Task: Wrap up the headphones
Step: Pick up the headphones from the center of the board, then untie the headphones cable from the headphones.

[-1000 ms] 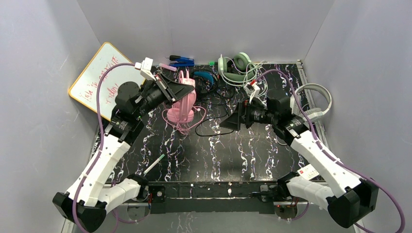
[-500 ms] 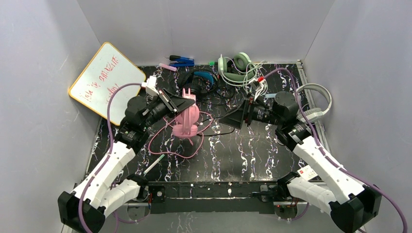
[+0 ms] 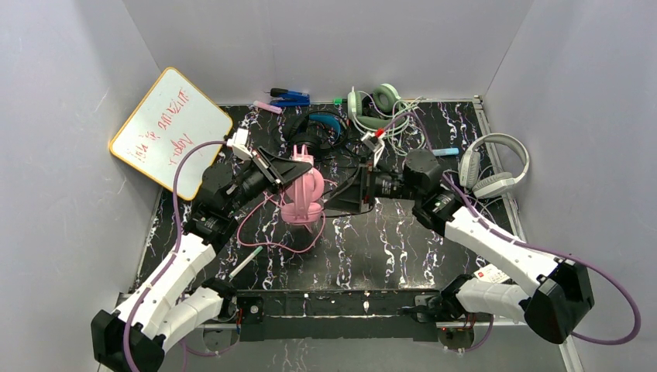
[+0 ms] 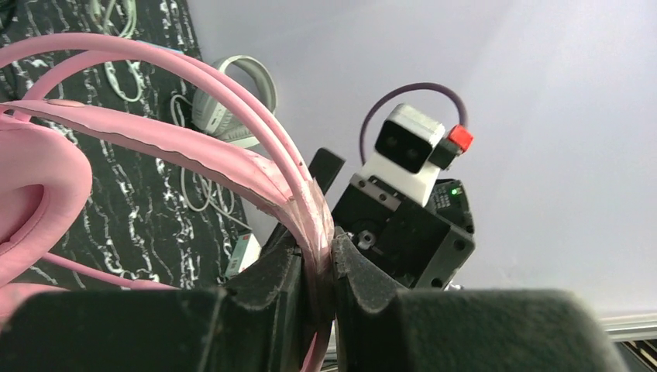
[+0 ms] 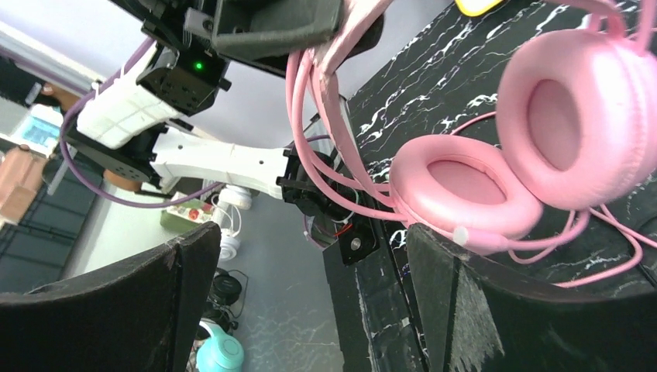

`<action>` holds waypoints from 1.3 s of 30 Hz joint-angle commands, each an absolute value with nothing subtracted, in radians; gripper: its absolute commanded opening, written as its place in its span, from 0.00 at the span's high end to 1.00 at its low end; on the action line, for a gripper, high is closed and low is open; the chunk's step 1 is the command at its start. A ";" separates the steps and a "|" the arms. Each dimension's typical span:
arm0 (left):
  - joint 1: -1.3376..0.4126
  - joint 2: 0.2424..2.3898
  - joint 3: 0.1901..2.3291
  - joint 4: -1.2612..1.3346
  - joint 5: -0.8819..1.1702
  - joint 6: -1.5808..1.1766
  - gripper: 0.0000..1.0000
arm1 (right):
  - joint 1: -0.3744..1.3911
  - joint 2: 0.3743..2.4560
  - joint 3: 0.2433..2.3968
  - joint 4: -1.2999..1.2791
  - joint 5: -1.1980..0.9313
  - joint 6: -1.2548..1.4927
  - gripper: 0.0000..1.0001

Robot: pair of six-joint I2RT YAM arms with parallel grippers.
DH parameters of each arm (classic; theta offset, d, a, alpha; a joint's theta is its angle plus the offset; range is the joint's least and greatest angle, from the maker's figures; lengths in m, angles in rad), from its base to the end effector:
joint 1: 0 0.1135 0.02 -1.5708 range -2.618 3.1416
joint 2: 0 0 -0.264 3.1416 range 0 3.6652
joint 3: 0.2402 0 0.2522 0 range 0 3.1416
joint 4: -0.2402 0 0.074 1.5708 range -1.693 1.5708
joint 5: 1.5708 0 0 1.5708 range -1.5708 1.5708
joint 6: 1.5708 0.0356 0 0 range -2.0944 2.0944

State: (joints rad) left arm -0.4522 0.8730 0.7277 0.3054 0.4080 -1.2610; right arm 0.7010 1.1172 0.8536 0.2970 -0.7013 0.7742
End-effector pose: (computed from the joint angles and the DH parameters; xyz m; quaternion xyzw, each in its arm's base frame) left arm 0.1798 -0.1030 0.3567 -0.1080 0.6443 -0.6494 0.3891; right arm 0.1820 0.1837 0.3483 -0.2229 0.6615 0.6307 0.3390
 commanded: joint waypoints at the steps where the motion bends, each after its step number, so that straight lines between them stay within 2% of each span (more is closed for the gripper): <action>1: -0.464 0.856 0.758 0.481 0.413 -1.362 0.87 | 0.774 1.128 0.915 0.399 -0.615 0.706 0.03; 7: -0.473 0.845 0.774 0.505 0.375 -1.408 0.85 | 0.842 1.209 0.996 0.394 -0.554 0.660 0.11; 13: -0.478 0.852 0.781 0.506 0.374 -1.433 0.84 | 0.898 1.259 1.028 0.408 -0.489 0.641 0.14; 18: -0.482 0.865 0.791 0.506 0.382 -1.464 0.83 | 0.913 1.280 1.046 0.421 -0.481 0.631 0.22; 21: -0.484 0.864 0.786 0.506 0.375 -1.466 0.83 | 0.916 1.285 1.049 0.426 -0.478 0.632 0.33; 23: -0.485 0.864 0.780 0.506 0.371 -1.463 0.83 | 0.917 1.286 1.050 0.425 -0.472 0.631 0.50; 24: -0.485 0.866 0.779 0.504 0.374 -1.455 0.78 | 0.917 1.284 1.051 0.422 -0.469 0.630 0.62; 25: -0.485 0.867 0.784 0.486 0.378 -1.437 0.66 | 0.918 1.280 1.049 0.415 -0.456 0.627 0.72; 26: -0.485 0.870 0.799 0.442 0.383 -1.406 0.50 | 0.917 1.275 1.048 0.398 -0.438 0.623 0.83; 27: -0.485 0.874 0.829 0.362 0.383 -1.356 0.29 | 0.916 1.268 1.046 0.373 -0.412 0.616 0.90; 28: -0.485 0.881 0.872 0.262 0.381 -1.285 0.13 | 0.916 1.258 1.045 0.344 -0.383 0.606 0.98; 29: -0.485 0.891 0.923 0.147 0.364 -1.212 0.04 | 0.917 1.242 1.038 0.300 -0.355 0.596 0.99; 31: -0.484 0.923 1.051 -0.126 0.310 -1.042 0.02 | 0.917 1.215 1.025 0.229 -0.300 0.579 0.99; 35: -0.485 1.023 1.338 -0.693 0.071 -0.789 0.02 | 0.916 1.178 1.031 -0.002 -0.164 0.566 0.99; 39: -0.484 1.070 1.417 -0.926 -0.148 -0.757 0.02 | 0.916 1.198 1.088 -0.282 -0.064 0.505 0.99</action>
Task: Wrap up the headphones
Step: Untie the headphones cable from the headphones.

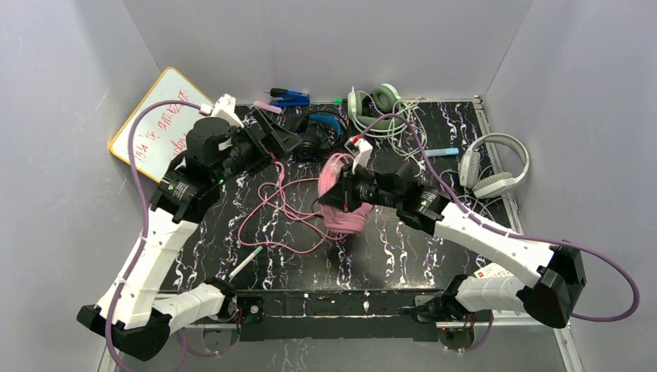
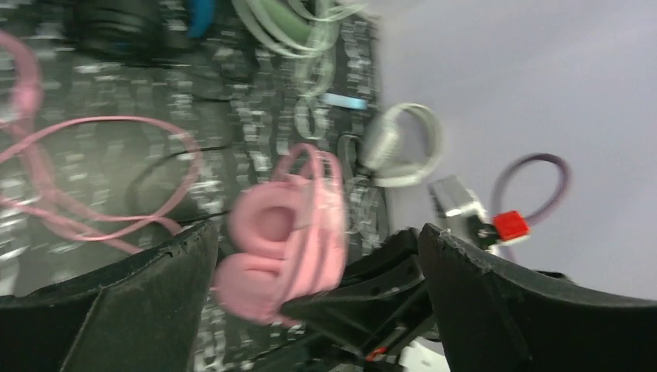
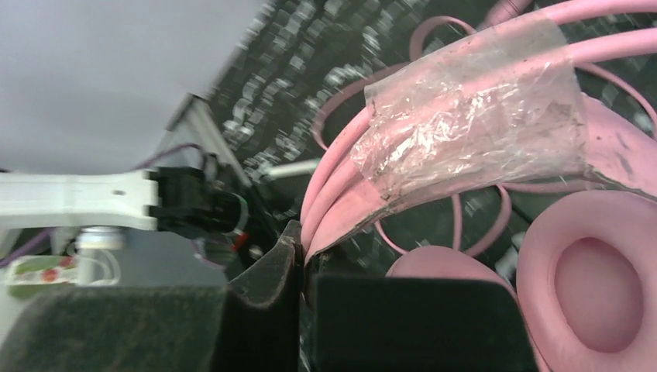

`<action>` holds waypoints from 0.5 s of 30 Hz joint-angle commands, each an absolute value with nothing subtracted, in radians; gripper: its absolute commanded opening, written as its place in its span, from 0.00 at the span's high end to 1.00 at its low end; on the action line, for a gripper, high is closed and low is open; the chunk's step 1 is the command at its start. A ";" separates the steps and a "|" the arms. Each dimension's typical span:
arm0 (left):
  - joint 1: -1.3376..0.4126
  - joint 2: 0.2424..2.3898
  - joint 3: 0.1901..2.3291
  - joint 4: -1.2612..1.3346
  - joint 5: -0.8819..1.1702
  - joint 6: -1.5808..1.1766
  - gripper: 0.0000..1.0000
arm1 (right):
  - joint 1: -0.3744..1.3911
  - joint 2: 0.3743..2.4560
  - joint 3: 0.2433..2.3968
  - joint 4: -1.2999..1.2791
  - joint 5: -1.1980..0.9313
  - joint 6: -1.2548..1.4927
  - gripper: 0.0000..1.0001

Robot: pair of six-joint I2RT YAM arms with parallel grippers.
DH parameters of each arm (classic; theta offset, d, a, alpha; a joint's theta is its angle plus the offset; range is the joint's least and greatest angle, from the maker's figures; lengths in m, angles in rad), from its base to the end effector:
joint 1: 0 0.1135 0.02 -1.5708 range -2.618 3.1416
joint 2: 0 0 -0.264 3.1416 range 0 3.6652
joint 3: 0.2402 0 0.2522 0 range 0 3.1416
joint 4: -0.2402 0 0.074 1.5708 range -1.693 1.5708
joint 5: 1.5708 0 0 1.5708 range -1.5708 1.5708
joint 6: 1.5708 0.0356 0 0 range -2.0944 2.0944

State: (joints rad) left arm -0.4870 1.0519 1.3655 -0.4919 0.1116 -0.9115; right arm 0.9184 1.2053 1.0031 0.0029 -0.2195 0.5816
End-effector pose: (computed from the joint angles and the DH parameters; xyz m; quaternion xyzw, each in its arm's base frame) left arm 0.1848 -0.1024 0.4560 -0.1264 0.7564 -0.4449 0.4625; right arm 0.1664 0.2306 0.3481 -0.1973 0.7468 0.4911 0.4028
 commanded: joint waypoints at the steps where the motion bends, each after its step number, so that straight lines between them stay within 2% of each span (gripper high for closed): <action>1: -0.483 1.070 1.408 -0.949 -0.164 -0.759 0.01 | 0.916 1.209 1.102 -0.342 -0.033 0.495 0.99; 6: -0.483 1.036 1.269 -0.890 -0.068 -0.839 0.02 | 0.916 1.265 1.134 -0.546 0.077 0.456 0.99; 10: -0.483 0.977 1.128 -0.766 -0.008 -0.880 0.02 | 0.918 1.327 1.125 -0.584 0.037 0.446 0.99; 11: -0.483 0.962 1.101 -0.740 -0.007 -0.879 0.02 | 0.917 1.340 1.123 -0.570 -0.021 0.445 0.92; 12: -0.483 0.949 1.083 -0.720 -0.010 -0.867 0.02 | 0.918 1.349 1.116 -0.534 -0.078 0.445 0.78; 14: -0.483 0.924 1.058 -0.688 -0.017 -0.851 0.02 | 0.917 1.350 1.099 -0.466 -0.143 0.463 0.39; 15: -0.483 0.918 1.047 -0.677 -0.014 -0.846 0.02 | 0.917 1.342 1.090 -0.435 -0.152 0.474 0.27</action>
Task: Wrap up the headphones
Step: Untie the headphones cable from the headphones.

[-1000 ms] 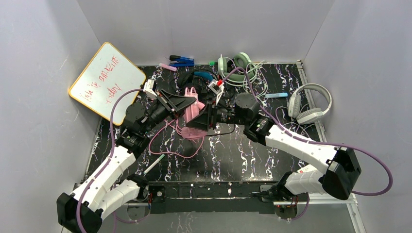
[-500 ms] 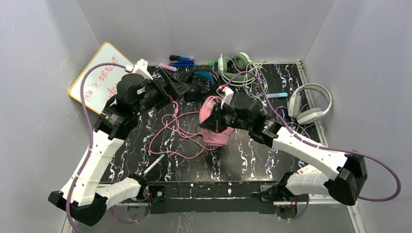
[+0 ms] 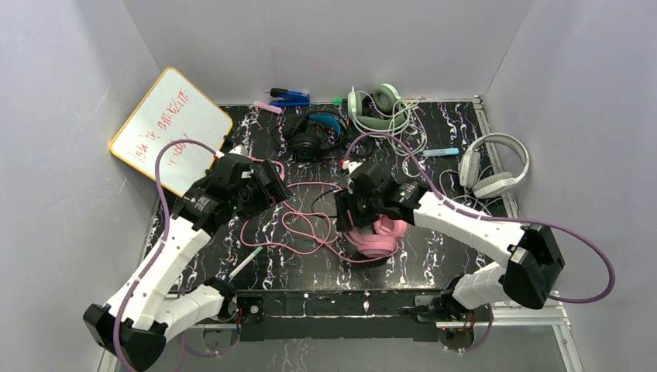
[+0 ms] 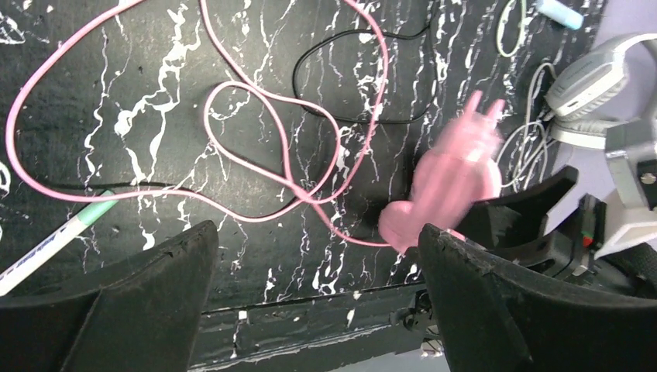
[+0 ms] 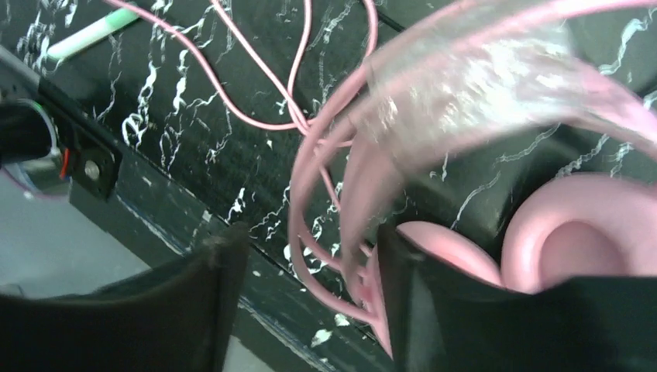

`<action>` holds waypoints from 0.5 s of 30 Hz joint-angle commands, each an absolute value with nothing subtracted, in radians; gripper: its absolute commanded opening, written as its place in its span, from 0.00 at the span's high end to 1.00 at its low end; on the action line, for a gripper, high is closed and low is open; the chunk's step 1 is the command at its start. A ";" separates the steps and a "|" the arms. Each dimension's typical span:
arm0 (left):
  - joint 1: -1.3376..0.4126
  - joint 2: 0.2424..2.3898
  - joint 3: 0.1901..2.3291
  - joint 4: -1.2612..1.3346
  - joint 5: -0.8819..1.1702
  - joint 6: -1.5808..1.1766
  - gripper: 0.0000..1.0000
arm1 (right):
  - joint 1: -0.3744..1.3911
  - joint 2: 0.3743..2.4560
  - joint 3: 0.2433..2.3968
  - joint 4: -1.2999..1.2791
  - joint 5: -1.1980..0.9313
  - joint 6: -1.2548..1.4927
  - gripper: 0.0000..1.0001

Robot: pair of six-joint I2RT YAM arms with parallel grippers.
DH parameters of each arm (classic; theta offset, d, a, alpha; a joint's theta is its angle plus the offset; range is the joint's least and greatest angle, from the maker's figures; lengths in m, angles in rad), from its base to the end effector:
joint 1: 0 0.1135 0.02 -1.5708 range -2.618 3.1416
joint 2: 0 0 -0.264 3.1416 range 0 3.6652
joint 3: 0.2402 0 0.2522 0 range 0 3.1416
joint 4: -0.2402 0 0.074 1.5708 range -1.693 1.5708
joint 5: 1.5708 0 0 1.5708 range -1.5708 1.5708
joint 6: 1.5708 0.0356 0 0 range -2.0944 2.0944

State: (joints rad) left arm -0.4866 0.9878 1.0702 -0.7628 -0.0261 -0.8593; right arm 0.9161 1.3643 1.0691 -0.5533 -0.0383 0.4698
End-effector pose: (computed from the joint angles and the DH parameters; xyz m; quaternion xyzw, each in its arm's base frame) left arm 0.1764 -0.0923 0.3449 -0.1727 0.8858 -0.2592 0.3441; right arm 0.1756 0.2310 0.2758 -0.2136 0.9106 0.2395 0.2604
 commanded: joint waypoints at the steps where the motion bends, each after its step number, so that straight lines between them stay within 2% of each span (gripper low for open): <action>1: -0.483 0.916 1.038 -0.663 -0.004 -0.839 0.02 | 0.918 1.334 1.081 -0.408 -0.151 0.479 0.17; 3: -0.483 0.929 1.019 -0.640 0.054 -0.825 0.02 | 0.917 1.312 1.076 -0.383 -0.128 0.485 0.09; 5: -0.483 0.966 0.994 -0.620 0.105 -0.824 0.02 | 0.918 1.293 1.079 -0.382 -0.103 0.472 0.06; 10: -0.489 1.037 0.887 -0.500 0.203 -0.848 0.02 | 0.917 1.262 1.099 -0.417 -0.041 0.442 0.07; 15: -0.534 1.106 0.900 -0.466 0.125 -0.789 0.02 | 0.916 1.217 1.108 -0.530 0.200 0.504 0.07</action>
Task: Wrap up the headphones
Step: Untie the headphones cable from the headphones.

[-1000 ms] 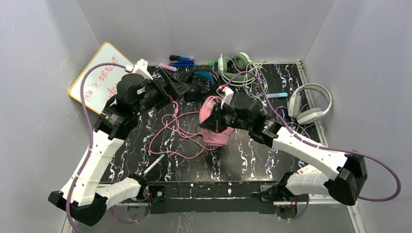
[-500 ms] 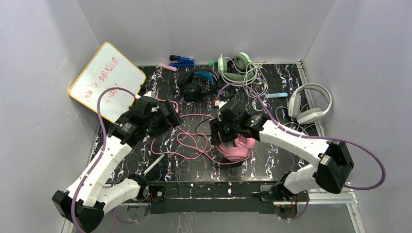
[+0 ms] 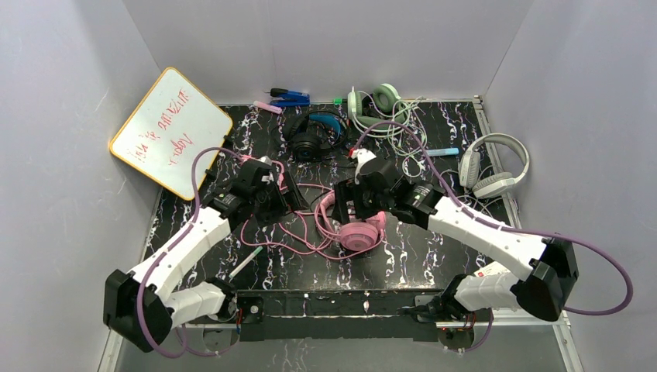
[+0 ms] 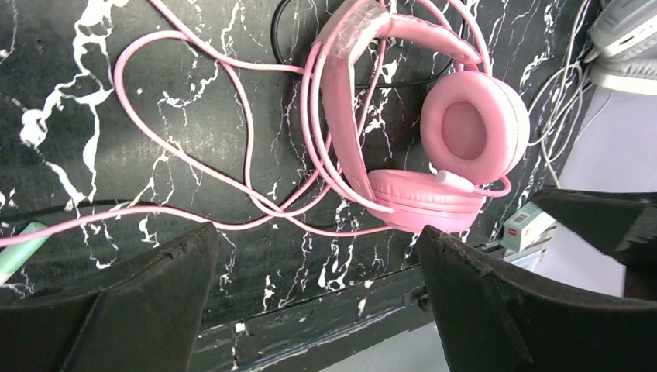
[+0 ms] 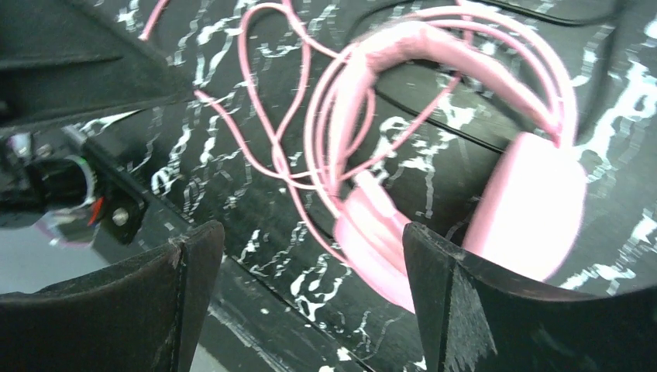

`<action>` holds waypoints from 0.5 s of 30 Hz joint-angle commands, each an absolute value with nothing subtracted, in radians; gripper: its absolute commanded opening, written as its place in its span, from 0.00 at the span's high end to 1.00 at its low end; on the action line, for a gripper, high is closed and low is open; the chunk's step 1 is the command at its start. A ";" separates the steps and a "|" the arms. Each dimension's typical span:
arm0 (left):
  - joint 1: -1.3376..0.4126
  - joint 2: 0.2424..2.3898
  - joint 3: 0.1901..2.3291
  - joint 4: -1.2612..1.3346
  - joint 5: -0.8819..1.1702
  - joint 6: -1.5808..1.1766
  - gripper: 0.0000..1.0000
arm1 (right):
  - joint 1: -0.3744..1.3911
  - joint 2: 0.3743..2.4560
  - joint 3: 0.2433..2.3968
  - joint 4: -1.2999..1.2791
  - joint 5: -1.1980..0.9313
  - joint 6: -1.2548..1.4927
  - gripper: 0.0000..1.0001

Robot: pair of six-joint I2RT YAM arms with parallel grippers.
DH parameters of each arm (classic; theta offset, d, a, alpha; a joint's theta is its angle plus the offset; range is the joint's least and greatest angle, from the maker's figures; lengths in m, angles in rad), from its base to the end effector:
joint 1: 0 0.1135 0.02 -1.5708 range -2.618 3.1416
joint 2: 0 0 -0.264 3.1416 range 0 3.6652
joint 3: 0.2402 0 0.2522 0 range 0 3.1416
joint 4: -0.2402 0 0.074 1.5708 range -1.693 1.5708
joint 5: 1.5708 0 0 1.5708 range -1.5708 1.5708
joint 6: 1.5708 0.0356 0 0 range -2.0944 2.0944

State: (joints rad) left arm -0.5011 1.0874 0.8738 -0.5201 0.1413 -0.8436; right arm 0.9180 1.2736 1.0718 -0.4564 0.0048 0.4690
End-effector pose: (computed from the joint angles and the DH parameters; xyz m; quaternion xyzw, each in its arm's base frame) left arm 0.1998 -0.1151 0.2808 -0.1270 0.9030 -0.3030 0.2770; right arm 0.1711 0.2234 0.3086 -0.1988 0.8754 0.2800 0.3402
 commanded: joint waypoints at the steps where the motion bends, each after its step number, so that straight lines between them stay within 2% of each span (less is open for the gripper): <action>1: -0.542 1.124 0.907 -0.464 0.112 -0.777 0.01 | 0.916 1.208 1.100 -0.545 0.228 0.518 0.05; 3: -0.549 1.164 0.938 -0.463 0.095 -0.729 0.02 | 0.912 1.180 1.082 -0.569 0.268 0.541 0.02; 6: -0.567 1.233 0.978 -0.463 0.056 -0.678 0.02 | 0.882 1.169 1.071 -0.628 0.310 0.574 0.01; 15: -0.650 1.435 1.078 -0.434 -0.070 -0.534 0.02 | 0.716 1.227 1.054 -0.600 0.145 0.575 0.01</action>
State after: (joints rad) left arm -0.6220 1.3769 1.0176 -0.4358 0.0132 -0.6212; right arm 0.7483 1.1915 1.0569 -0.6094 0.1932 0.5617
